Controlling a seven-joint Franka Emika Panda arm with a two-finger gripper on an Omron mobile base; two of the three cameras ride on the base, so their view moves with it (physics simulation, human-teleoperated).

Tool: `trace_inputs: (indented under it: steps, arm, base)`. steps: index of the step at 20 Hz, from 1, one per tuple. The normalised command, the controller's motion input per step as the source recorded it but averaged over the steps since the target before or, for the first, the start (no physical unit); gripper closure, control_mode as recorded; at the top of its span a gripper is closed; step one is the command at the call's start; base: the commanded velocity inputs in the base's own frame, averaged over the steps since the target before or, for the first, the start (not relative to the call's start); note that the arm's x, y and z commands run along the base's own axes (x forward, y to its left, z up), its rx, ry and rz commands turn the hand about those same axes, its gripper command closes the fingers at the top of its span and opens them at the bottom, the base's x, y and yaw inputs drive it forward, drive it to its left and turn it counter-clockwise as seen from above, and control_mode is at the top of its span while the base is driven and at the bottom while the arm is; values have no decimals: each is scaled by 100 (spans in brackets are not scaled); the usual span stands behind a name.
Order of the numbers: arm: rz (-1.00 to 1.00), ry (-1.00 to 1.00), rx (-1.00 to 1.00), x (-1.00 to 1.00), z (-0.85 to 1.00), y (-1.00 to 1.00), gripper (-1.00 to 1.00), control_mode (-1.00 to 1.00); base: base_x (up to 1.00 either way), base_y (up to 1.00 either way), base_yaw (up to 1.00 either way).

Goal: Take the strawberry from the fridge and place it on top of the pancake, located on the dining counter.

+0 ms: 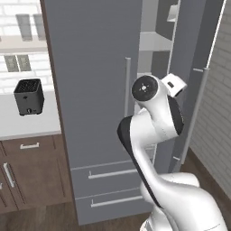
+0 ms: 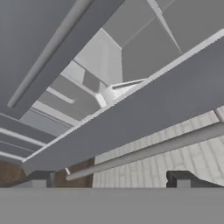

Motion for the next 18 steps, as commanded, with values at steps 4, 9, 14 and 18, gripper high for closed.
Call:
trace_inputs:
  steps: [4, 9, 14, 18]
  arm:
    - [0, -4, -4, 81, -16, 0, -100, -100]
    - [1, -8, -4, 80, -23, 0, -100, -100]
    - [0, -8, -3, 73, -17, -10, -100, -100]
    - [0, 0, 0, 42, -8, -39, -100, -100]
  base:
    - [0, 0, 0]
    - [0, 0, 0]
    - [0, 0, 0]
    - [0, 0, 0]
